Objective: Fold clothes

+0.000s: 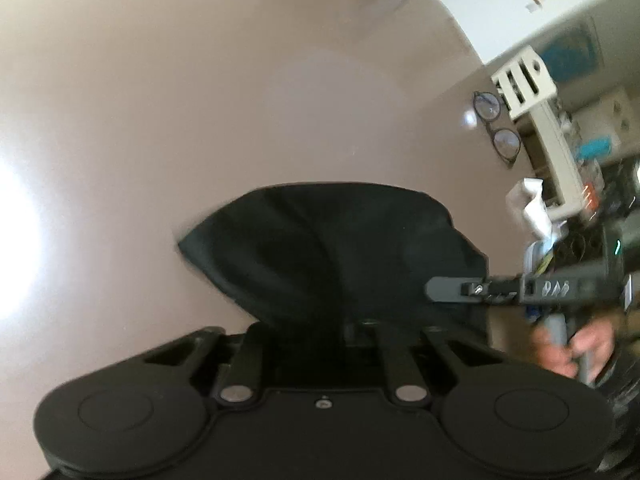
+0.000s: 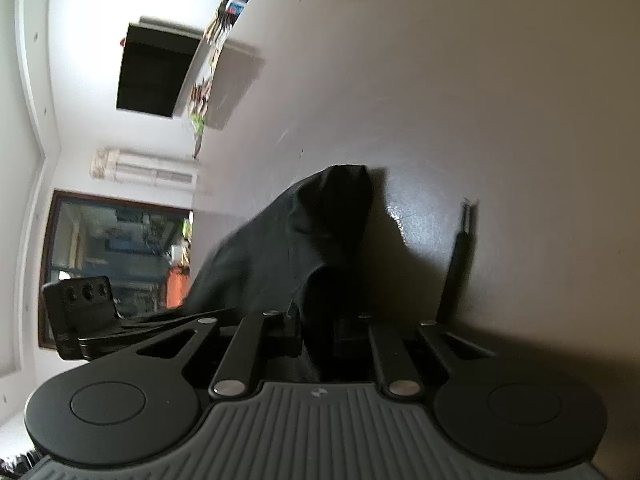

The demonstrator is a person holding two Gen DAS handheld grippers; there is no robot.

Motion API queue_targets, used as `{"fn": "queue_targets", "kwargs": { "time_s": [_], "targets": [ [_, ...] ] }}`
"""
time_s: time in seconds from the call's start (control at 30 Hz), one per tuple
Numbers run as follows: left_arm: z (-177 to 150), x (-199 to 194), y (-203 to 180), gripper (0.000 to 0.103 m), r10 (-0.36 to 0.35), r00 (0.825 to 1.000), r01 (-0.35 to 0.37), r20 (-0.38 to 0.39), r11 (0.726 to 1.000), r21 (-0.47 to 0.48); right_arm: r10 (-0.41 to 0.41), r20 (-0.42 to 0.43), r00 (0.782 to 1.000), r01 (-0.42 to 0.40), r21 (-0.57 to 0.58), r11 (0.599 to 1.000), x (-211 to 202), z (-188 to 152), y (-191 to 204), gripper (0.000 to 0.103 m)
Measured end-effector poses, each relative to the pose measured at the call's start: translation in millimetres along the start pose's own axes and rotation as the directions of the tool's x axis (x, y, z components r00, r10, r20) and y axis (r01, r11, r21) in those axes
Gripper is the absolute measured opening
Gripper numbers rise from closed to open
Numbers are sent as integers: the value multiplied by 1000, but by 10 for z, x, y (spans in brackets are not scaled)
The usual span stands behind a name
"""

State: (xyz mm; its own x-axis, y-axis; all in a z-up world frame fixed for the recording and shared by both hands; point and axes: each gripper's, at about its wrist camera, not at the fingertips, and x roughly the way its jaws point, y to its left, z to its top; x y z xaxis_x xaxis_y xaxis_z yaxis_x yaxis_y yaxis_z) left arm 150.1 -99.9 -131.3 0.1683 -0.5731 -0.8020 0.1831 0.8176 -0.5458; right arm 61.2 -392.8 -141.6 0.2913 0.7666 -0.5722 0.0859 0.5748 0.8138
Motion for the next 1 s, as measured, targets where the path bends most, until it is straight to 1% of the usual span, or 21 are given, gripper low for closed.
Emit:
{"fn": "queue_targets", "kwargs": {
  "time_s": [0.03, 0.17, 0.23, 0.33, 0.43, 0.5, 0.53, 0.57, 0.6, 0.7, 0.73, 0.83, 0.9, 1.0],
  "targets": [
    [3, -12, -17, 12, -7, 1000, 7, 12, 1000, 5, -7, 14, 1000, 7, -15, 1000, -11, -17, 21, 13],
    [66, -229, -98, 12, -77, 992, 80, 99, 997, -17, 47, 73, 996, -46, -17, 999, -142, -13, 130, 12],
    [116, -342, -143, 12, -101, 986, 105, 135, 994, -22, 56, 105, 993, -52, -35, 998, -232, 25, 234, 12],
    [189, -575, -194, 12, -140, 969, 149, 205, 988, -32, 65, 155, 986, -56, -60, 997, -372, 112, 398, 12],
    [219, -676, -212, 12, -144, 961, 158, 234, 987, -41, -6, 207, 978, 34, -134, 990, -493, 198, 687, 12],
    [209, -708, -219, 12, -138, 960, 157, 242, 986, -58, -44, 218, 975, 84, -174, 981, -487, 237, 780, 12],
    [199, -711, -224, 12, -134, 961, 152, 242, 986, -60, -95, 229, 969, 147, -224, 963, -456, 231, 876, 11],
    [180, -717, -228, 12, -124, 963, 144, 241, 987, -67, -156, 245, 957, 225, -282, 933, -415, 218, 994, 11],
    [165, -716, -232, 12, -112, 964, 133, 240, 988, -75, -187, 252, 950, 265, -323, 909, -377, 204, 1074, 11],
    [129, -737, -216, 12, -68, 966, 98, 248, 989, -109, -247, 265, 932, 342, -425, 838, -264, 161, 1274, 11],
    [123, -771, -199, 12, -69, 964, 102, 257, 988, -116, -253, 267, 930, 351, -440, 826, -244, 159, 1323, 11],
    [110, -858, -166, 12, -70, 957, 107, 280, 987, -120, -253, 274, 928, 358, -466, 809, -220, 168, 1444, 10],
    [103, -900, -164, 12, -53, 954, 91, 294, 989, -118, -260, 285, 923, 372, -481, 794, -206, 170, 1523, 10],
    [100, -934, -149, 12, -45, 952, 86, 304, 989, -122, -272, 308, 912, 398, -498, 770, -124, 175, 1677, 10]
  ]
}}
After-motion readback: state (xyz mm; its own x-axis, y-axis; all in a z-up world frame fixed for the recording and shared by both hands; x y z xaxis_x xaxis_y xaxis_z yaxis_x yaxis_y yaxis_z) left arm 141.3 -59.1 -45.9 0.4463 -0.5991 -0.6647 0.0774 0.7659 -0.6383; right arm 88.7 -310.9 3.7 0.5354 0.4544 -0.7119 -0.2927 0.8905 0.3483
